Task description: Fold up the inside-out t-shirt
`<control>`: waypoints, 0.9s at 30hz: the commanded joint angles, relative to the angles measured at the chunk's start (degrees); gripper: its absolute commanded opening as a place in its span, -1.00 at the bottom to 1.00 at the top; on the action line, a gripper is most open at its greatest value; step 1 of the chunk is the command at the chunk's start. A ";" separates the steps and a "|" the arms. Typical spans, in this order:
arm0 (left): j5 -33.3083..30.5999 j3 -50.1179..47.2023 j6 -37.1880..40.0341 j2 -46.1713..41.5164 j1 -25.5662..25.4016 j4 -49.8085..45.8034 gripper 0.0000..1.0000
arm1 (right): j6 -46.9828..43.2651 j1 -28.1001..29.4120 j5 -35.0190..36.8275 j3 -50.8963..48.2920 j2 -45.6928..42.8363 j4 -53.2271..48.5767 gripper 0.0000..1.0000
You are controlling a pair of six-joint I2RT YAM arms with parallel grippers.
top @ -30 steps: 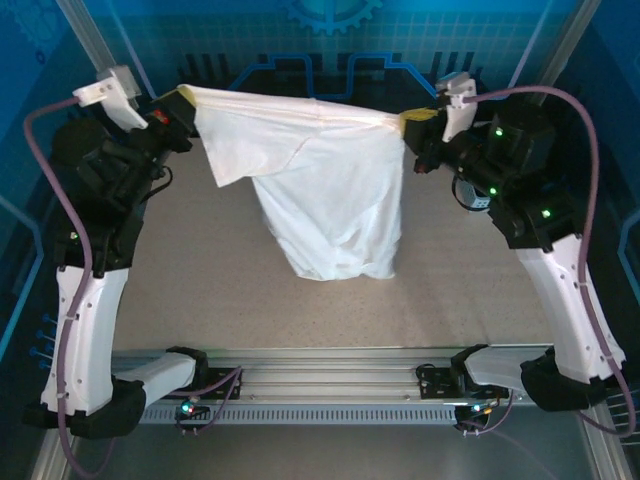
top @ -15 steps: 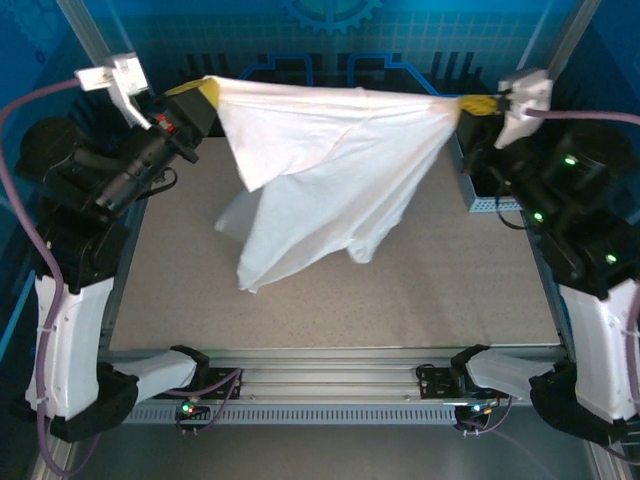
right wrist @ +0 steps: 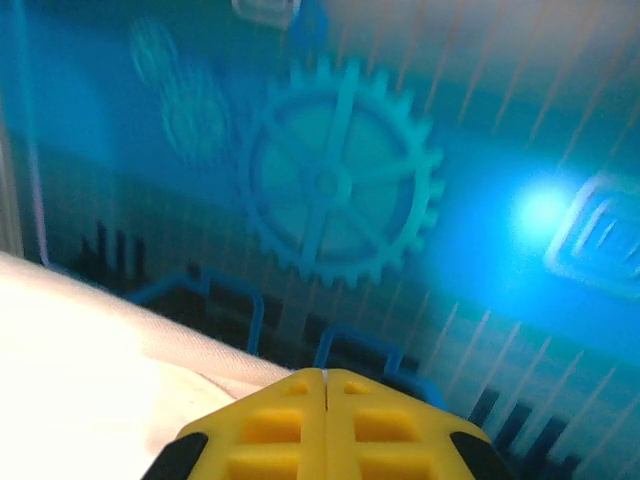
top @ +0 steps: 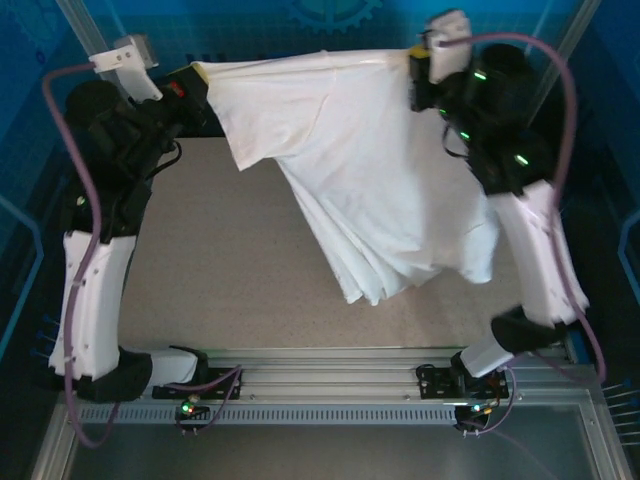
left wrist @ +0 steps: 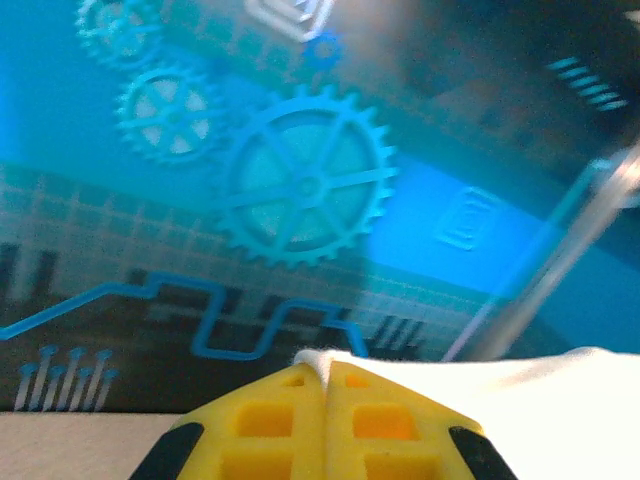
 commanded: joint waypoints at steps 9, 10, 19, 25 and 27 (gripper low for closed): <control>-6.36 0.96 -0.99 26.87 4.60 -5.25 0.01 | 9.06 -4.99 8.02 50.72 50.09 -30.14 0.04; -4.33 -4.87 -2.29 24.32 4.60 -3.07 0.12 | 9.38 -4.77 7.10 47.77 48.95 -32.28 0.08; 1.30 -62.89 -13.47 -3.35 -7.65 10.28 0.33 | 15.52 2.99 -3.67 -34.96 9.51 -12.75 0.29; -2.06 -76.41 -20.64 -8.72 -23.29 7.19 0.35 | 22.75 7.72 -3.95 -63.94 -3.43 -8.47 0.38; -1.55 -77.29 -20.87 -6.40 -25.58 9.48 0.33 | 24.04 6.98 -7.47 -68.60 -3.47 -4.84 0.41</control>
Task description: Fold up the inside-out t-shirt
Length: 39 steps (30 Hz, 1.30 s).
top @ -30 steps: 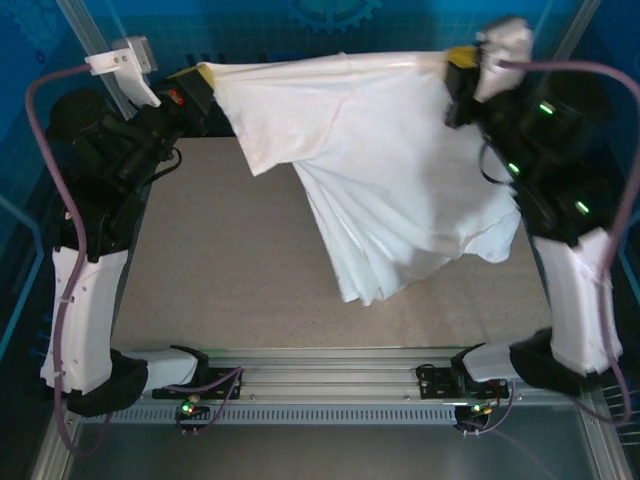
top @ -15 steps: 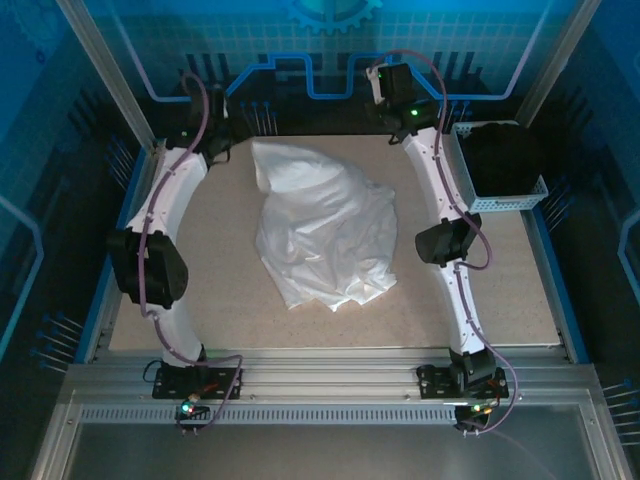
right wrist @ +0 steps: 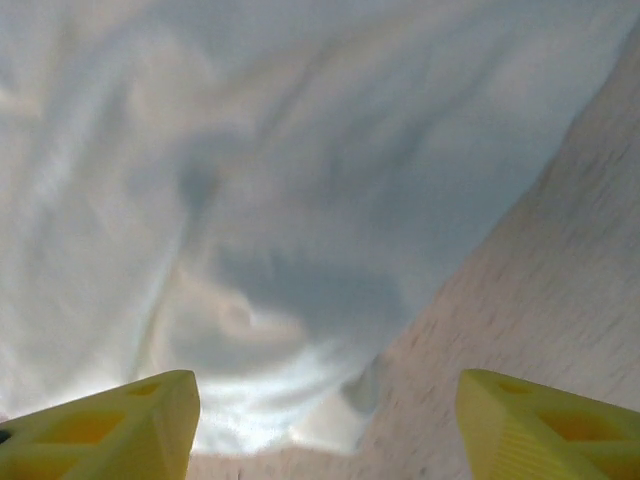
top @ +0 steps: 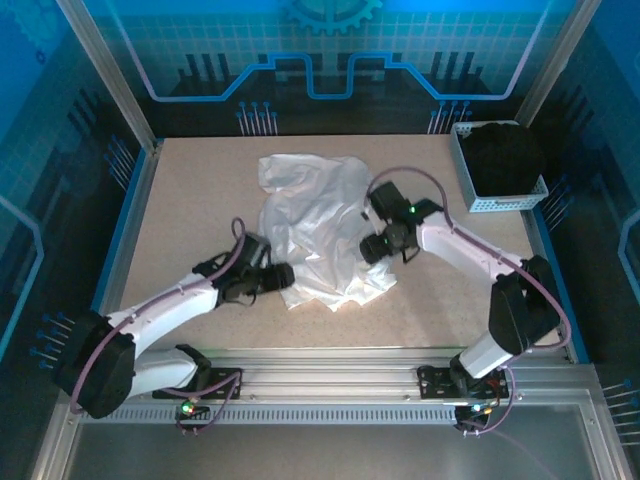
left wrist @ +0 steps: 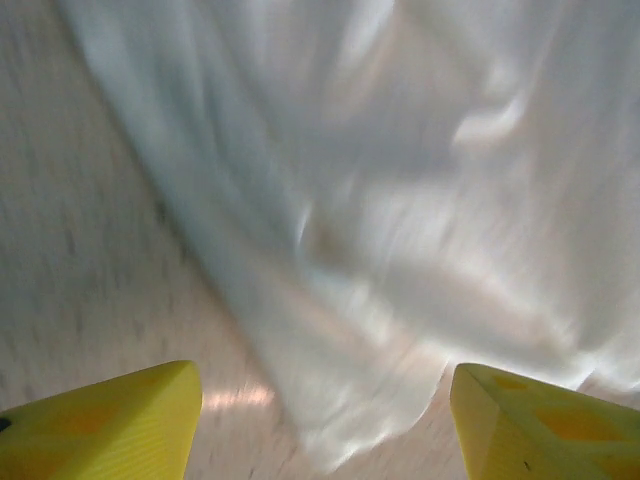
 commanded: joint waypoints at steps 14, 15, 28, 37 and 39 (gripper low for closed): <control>-0.39 0.78 -1.06 19.99 -5.43 15.10 -1.00 | 3.43 -10.69 -13.68 1.78 8.30 14.28 -1.00; -0.47 0.47 -0.95 19.56 -5.43 15.10 -1.00 | 3.17 -11.63 -12.46 3.91 7.70 13.69 -1.00; 5.26 -2.58 -0.88 3.25 -4.11 12.11 -1.00 | 5.00 -19.94 2.30 21.80 14.82 9.15 0.14; 9.14 -2.06 0.38 -5.45 1.27 5.24 -1.00 | 9.92 -10.36 -10.74 -11.57 -2.44 10.68 0.34; 9.56 -1.94 0.36 -6.08 1.50 5.00 -1.00 | 10.50 -10.04 -12.67 -13.46 -0.47 12.25 0.30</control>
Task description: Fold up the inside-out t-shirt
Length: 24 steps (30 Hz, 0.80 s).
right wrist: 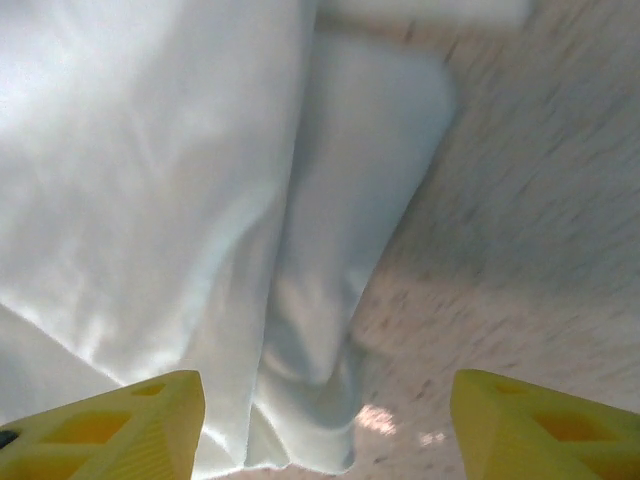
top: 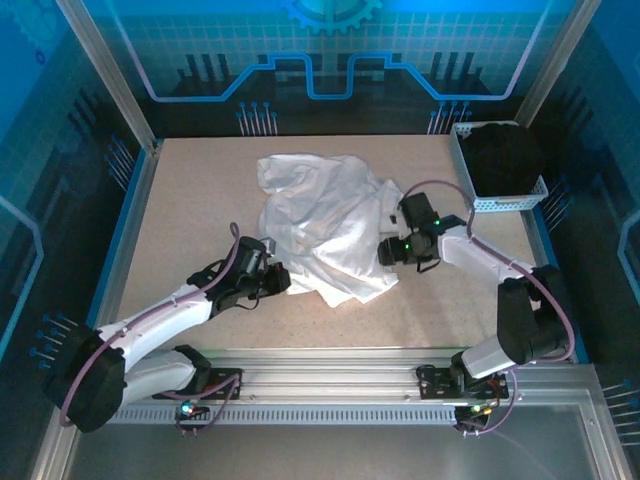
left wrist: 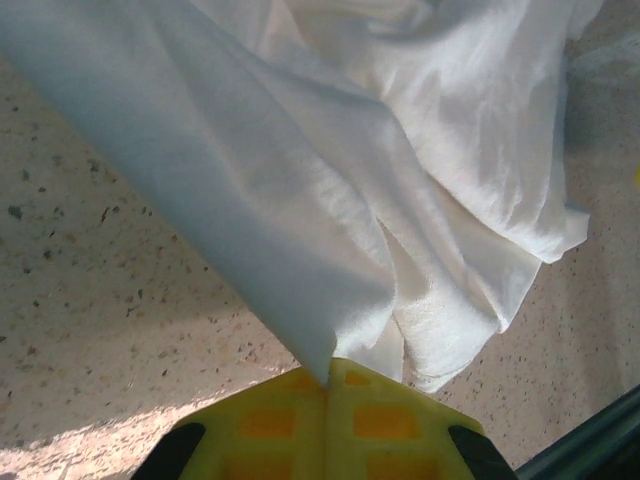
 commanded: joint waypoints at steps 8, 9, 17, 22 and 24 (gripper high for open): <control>1.07 0.54 0.94 -4.72 1.12 -4.91 -1.00 | 2.26 -0.38 -9.17 -1.13 6.73 4.49 -0.87; 1.01 1.21 1.10 -5.47 1.69 -5.37 -1.00 | 1.81 -0.73 -10.86 -0.08 5.30 3.50 -1.00; 0.61 16.48 5.01 -14.15 9.57 -11.22 -1.00 | 2.26 -9.79 -25.36 11.82 -15.71 -4.02 -0.99; 1.20 22.04 6.39 -12.62 11.08 -13.95 -1.00 | 2.08 -11.33 -25.60 16.07 -16.42 -6.34 -0.92; 1.60 20.40 6.00 -12.16 11.04 -13.98 -1.00 | 2.21 -10.83 -22.81 15.36 -15.40 -6.24 -0.91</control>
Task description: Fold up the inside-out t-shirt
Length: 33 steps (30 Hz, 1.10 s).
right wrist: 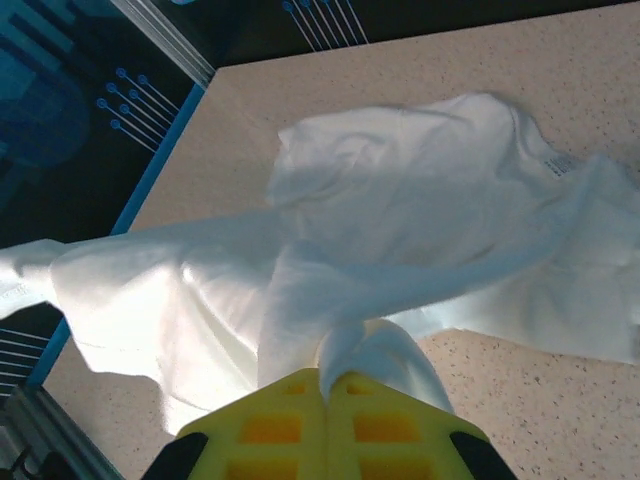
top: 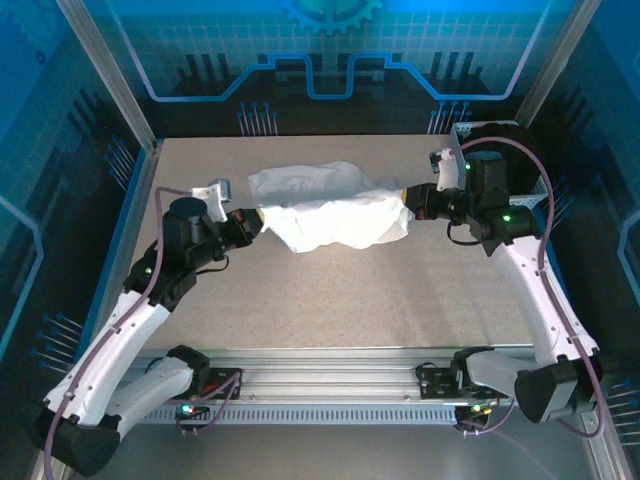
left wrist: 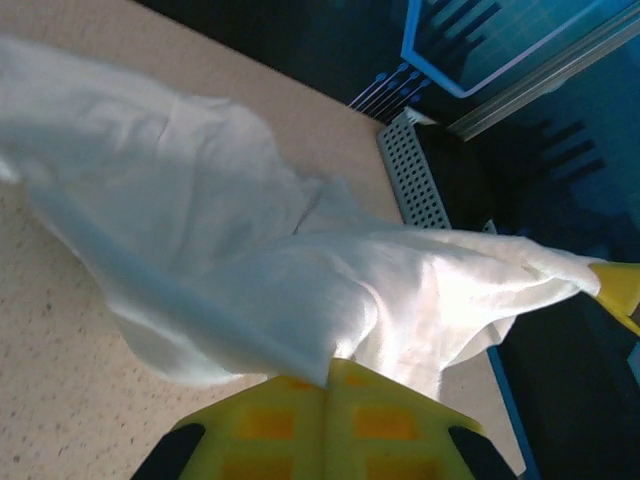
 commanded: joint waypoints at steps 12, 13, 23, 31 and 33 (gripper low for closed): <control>3.05 -15.89 -2.12 10.10 1.75 4.31 -1.00 | -0.04 4.86 10.45 0.19 33.89 2.00 -0.20; 3.37 -16.05 -2.14 10.27 1.75 4.48 -1.00 | -0.42 5.20 11.29 -2.05 32.40 2.26 -0.12; 1.42 -17.46 0.01 7.96 3.35 1.05 -1.00 | 0.07 7.73 18.01 -17.58 22.16 2.24 0.08; 2.39 -18.25 0.10 4.49 6.84 -0.73 -1.00 | 0.24 5.42 12.39 -22.68 16.11 4.90 0.08; 2.92 -18.25 -0.03 4.27 6.98 -0.90 -1.00 | 0.60 5.42 11.06 -24.68 15.12 6.26 -0.04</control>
